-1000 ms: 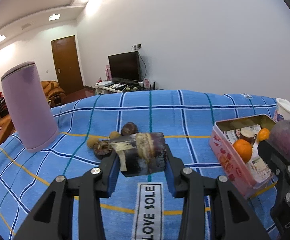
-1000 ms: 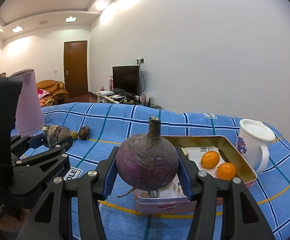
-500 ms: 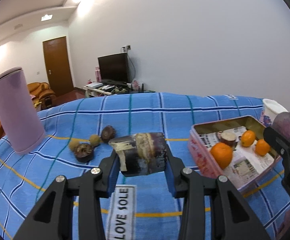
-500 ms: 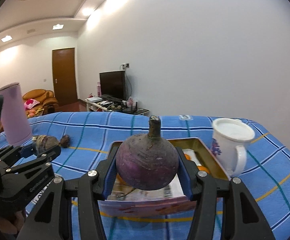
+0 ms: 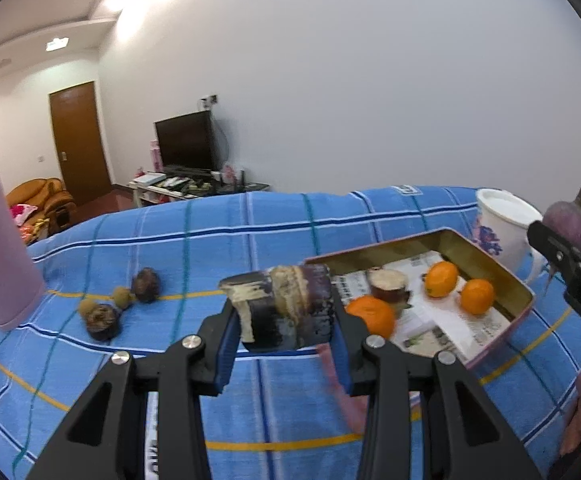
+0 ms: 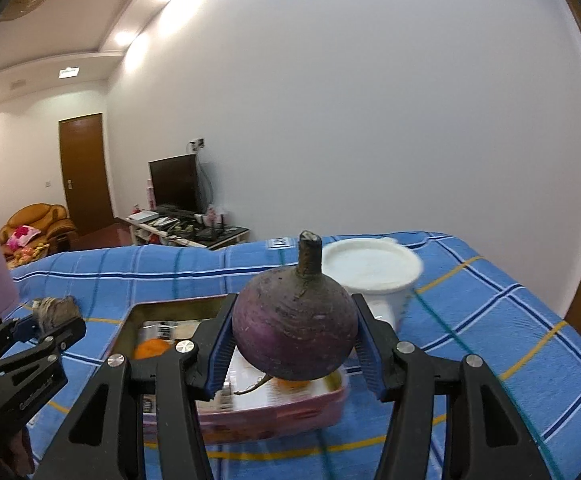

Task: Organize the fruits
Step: 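Carry the held turnip and taro chunk over the pink tin tray, then open the right tool to drop the turnip while the left tool releases the taro into the tin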

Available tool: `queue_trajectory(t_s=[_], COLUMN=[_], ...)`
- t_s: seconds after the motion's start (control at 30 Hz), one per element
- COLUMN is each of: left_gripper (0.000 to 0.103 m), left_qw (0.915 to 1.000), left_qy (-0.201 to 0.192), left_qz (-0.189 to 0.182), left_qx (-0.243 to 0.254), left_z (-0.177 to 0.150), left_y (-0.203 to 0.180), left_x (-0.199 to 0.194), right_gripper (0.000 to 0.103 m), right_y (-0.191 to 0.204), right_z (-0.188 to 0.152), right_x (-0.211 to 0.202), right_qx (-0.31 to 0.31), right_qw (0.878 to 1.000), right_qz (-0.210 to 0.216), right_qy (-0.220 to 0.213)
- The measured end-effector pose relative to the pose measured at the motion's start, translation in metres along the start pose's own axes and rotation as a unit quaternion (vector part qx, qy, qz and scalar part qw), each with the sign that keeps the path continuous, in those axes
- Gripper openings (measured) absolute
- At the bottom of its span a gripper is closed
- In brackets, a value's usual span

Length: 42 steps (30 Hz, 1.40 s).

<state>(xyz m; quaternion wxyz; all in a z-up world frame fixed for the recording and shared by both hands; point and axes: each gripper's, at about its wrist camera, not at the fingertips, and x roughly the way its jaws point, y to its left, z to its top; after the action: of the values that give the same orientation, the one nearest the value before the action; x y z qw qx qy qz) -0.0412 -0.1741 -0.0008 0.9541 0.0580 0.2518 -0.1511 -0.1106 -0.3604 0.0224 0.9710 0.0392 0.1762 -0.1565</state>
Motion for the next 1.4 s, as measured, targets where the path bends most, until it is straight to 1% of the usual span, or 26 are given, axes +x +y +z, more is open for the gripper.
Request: queue_trajectory(t_s=[0.13, 0.2, 0.33, 0.47, 0.63, 0.8, 0.87, 0.97, 1.13, 1.3, 1.4], left_gripper=[0.042, 0.042, 0.042, 0.042, 0.042, 0.042, 0.042, 0.042, 0.042, 0.042, 0.042], left_qw=[0.9998, 0.9994, 0.9980, 0.9966, 0.9956, 0.9930, 0.9920, 0.9918, 0.9918, 0.9913, 0.9912], left_qy=[0.006, 0.013, 0.024, 0.031, 0.037, 0.068, 0.080, 0.081, 0.082, 0.083, 0.082], left_qz=[-0.018, -0.033, -0.058, -0.071, -0.081, -0.093, -0.093, -0.093, -0.086, -0.074, -0.066], left_qx=[0.008, 0.004, 0.007, 0.028, 0.030, 0.029, 0.032, 0.032, 0.048, 0.072, 0.080], left_z=[-0.001, 0.000, 0.000, -0.002, -0.001, 0.000, -0.001, -0.003, -0.003, -0.003, -0.003], left_y=[-0.016, -0.023, -0.039, -0.055, -0.057, -0.057, -0.058, -0.058, -0.063, -0.069, -0.070], left_x=[0.005, 0.009, 0.017, 0.021, 0.025, 0.037, 0.041, 0.041, 0.040, 0.041, 0.041], right_gripper=[0.055, 0.055, 0.056, 0.056, 0.056, 0.056, 0.056, 0.056, 0.056, 0.056, 0.056], right_y=[-0.013, -0.017, -0.015, -0.005, 0.004, 0.011, 0.013, 0.012, 0.013, 0.017, 0.019], right_z=[0.003, 0.004, 0.003, 0.001, -0.003, -0.007, -0.008, -0.009, -0.013, -0.016, -0.016], right_x=[0.005, 0.009, 0.019, 0.029, 0.037, 0.049, 0.055, 0.062, 0.070, 0.077, 0.077], right_qx=[0.007, 0.011, 0.009, -0.016, -0.030, -0.034, -0.034, -0.020, -0.011, -0.003, -0.005], right_qw=[1.000, 1.000, 0.999, 0.999, 0.998, 0.995, 0.994, 0.990, 0.985, 0.980, 0.979], right_qz=[-0.019, -0.020, -0.011, 0.005, 0.023, 0.040, 0.050, 0.072, 0.093, 0.115, 0.120], right_qy=[0.002, 0.009, 0.029, 0.042, 0.058, 0.083, 0.096, 0.116, 0.145, 0.163, 0.162])
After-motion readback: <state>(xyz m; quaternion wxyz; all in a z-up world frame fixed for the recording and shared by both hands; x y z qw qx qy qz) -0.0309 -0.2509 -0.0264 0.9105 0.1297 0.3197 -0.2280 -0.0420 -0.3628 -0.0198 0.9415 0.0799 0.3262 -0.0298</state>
